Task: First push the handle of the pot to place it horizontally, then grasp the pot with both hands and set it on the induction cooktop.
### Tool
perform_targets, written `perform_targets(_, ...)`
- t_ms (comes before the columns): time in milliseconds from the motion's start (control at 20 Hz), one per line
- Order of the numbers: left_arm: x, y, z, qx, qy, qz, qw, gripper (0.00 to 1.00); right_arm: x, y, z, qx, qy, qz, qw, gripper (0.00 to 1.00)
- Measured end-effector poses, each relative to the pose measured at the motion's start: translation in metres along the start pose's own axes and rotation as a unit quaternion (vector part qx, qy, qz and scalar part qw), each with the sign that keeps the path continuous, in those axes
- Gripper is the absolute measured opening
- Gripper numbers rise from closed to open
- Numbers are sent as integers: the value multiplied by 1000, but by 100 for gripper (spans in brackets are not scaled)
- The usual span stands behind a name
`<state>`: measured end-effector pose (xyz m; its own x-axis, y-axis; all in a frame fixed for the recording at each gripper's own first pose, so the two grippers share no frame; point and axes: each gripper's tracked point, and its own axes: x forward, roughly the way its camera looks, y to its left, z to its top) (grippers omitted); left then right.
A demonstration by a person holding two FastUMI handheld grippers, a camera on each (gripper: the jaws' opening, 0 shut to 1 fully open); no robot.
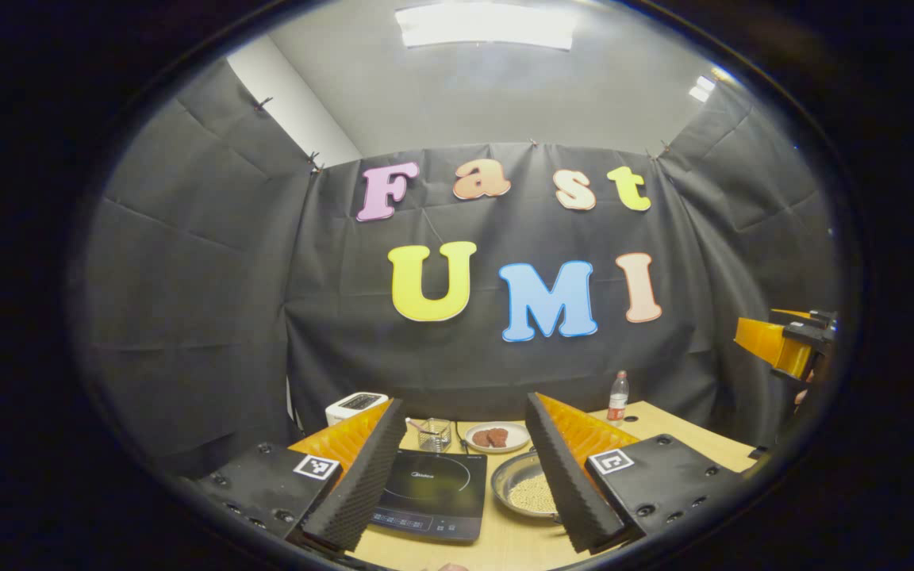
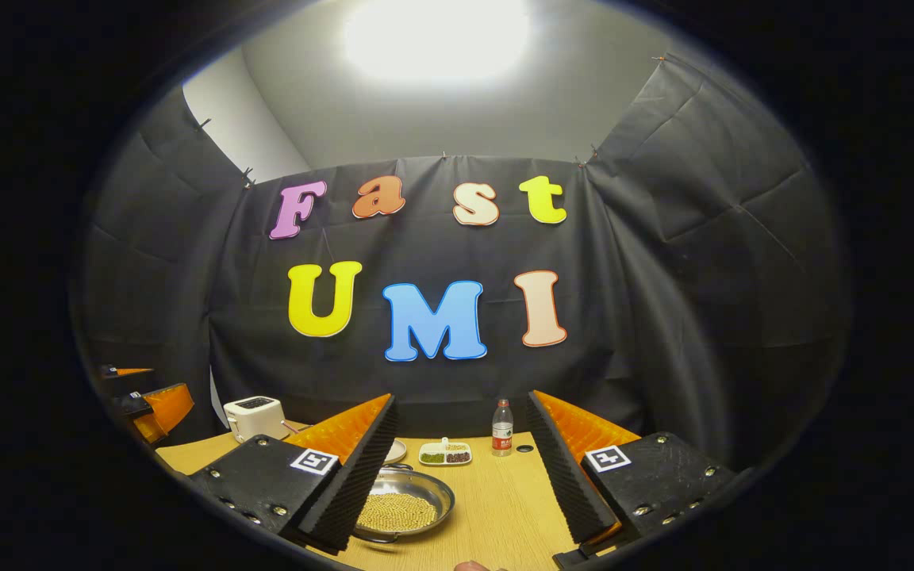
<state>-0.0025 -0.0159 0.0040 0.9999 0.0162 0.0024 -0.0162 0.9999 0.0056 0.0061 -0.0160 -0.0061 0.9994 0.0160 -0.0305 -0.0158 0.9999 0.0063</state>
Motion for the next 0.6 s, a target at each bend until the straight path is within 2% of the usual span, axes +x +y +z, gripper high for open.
perform_targets(550, -1, -12, 4, 3, -2, 4, 1000, 100, 4, -12, -5, -1, 14, 4, 1000, 98)
perform_targets(600, 0, -12, 3, 4, -1, 6, 1000, 100, 4, -14, -6, 0, 14, 3, 1000, 92)
